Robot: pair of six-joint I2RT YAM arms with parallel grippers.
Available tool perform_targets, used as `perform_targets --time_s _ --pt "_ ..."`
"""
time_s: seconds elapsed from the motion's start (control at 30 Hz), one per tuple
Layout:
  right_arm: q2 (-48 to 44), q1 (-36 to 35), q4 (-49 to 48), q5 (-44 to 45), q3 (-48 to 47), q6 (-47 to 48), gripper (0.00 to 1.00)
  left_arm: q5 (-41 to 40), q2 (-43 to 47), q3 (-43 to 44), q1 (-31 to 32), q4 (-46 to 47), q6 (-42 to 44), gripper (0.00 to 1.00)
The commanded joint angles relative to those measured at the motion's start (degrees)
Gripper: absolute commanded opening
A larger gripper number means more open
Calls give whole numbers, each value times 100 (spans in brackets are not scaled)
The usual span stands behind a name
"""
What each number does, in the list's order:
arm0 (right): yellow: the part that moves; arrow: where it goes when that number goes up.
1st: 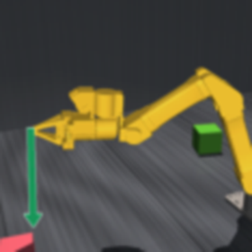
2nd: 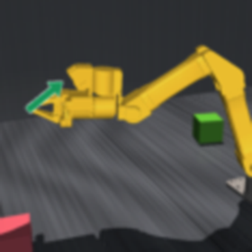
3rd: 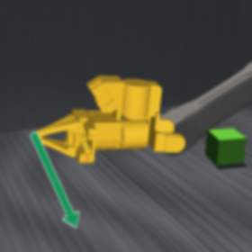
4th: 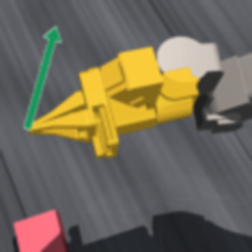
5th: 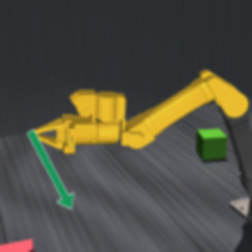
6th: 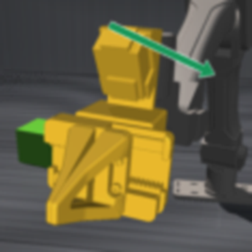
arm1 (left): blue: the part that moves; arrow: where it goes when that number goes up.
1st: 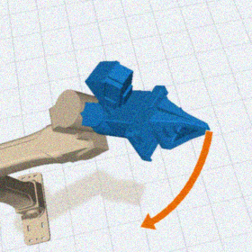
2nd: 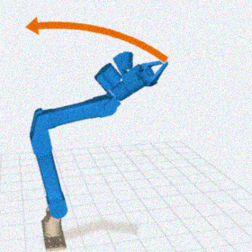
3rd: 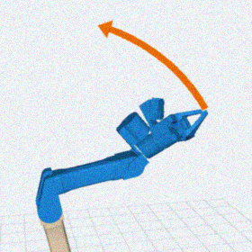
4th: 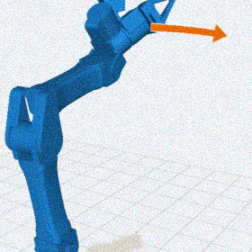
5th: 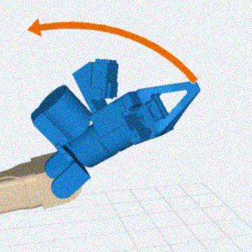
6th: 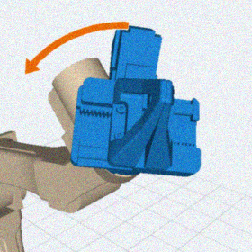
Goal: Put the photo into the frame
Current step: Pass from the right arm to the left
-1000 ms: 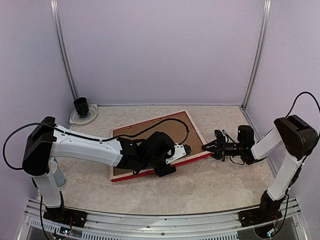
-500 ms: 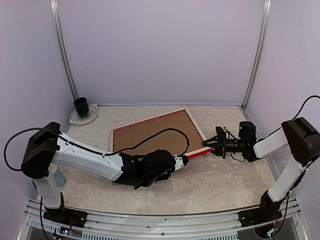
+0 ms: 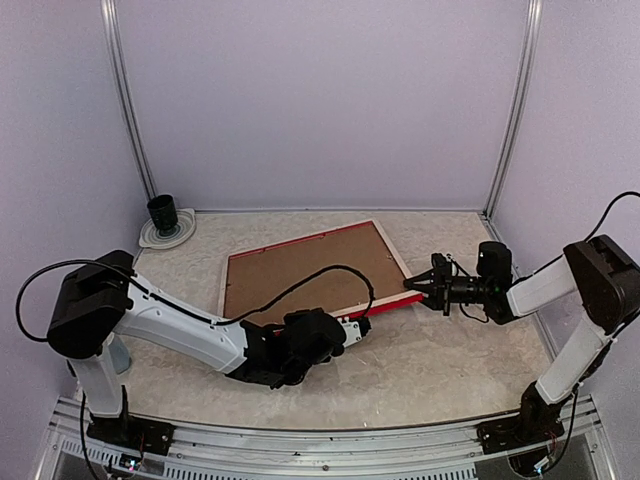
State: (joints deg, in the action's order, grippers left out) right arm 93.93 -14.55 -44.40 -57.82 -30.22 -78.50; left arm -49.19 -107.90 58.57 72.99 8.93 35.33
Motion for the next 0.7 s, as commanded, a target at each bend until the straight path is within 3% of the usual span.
perform_targets --time_s 0.0,0.17,0.37,0.6,0.67 --pt "-147 -116 -795 -200 -156 -133 15 -378 -40 -65 35 606 230 23" --pt "-125 -119 -892 -199 -101 -201 22 -461 46 -58 43 801 373 10" --pt "-325 -119 -354 -130 -189 239 55 -539 182 58 27 952 412 5" --pt "-895 -32 1173 115 -518 1308 83 -377 470 297 -105 874 270 3" --pt "-1065 34 1732 195 -651 1663 98 -326 563 359 -146 840 232 3"
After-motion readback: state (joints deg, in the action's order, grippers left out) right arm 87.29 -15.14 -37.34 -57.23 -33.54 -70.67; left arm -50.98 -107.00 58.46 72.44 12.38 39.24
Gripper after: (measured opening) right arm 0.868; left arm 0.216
